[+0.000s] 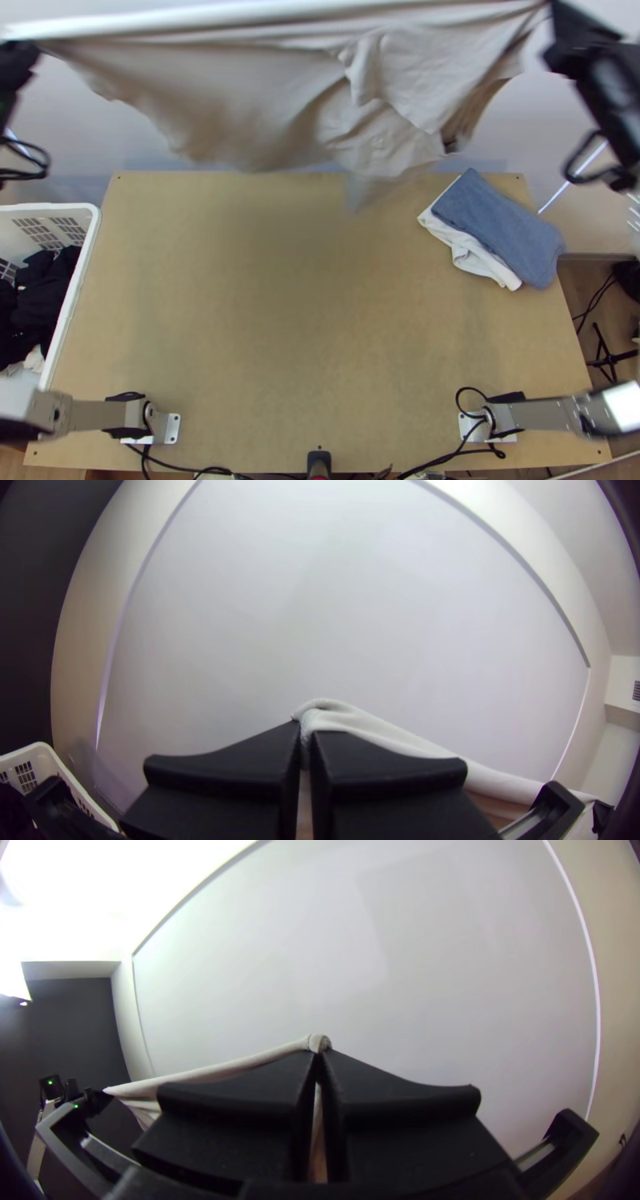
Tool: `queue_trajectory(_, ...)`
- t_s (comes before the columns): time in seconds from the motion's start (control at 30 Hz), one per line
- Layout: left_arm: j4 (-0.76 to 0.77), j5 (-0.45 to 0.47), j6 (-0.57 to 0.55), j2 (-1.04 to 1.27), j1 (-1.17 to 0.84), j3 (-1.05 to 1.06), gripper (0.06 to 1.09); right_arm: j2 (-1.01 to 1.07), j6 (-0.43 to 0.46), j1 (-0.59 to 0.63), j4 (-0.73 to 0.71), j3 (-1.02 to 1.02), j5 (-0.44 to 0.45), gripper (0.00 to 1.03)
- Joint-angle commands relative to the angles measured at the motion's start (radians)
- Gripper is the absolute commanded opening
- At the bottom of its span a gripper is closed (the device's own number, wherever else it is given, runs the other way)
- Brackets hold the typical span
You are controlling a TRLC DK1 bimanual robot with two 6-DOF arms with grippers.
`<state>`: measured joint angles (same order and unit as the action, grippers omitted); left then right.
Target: Fold the t-shirt
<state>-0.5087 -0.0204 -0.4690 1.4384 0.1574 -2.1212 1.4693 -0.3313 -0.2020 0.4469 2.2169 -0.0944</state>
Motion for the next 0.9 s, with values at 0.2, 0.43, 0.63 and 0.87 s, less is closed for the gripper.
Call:
queue_trajectory(0.2, 0.016, -0.024, -0.049, -0.431, 0.106, 0.172, 0.09, -0.463, -0.002, -0.099, 0.288, -0.1, 0.005, 0.03)
queue_trajectory(0.43, 0.002, -0.016, -0.045, -0.59, 0.108, 0.383, 0.09, -0.593, -0.002, -0.1, 0.358, -0.247, 0.005, 0.03)
queue_trajectory(0.63, -0.048, 0.004, -0.051, -0.668, 0.096, 0.549, 0.09, -0.629, -0.022, -0.119, 0.383, -0.378, 0.004, 0.03)
queue_trajectory(0.87, -0.114, 0.108, -0.026, -0.914, 0.074, 1.136, 0.09, -0.765, -0.055, -0.157, 0.34, -0.958, 0.004, 0.03)
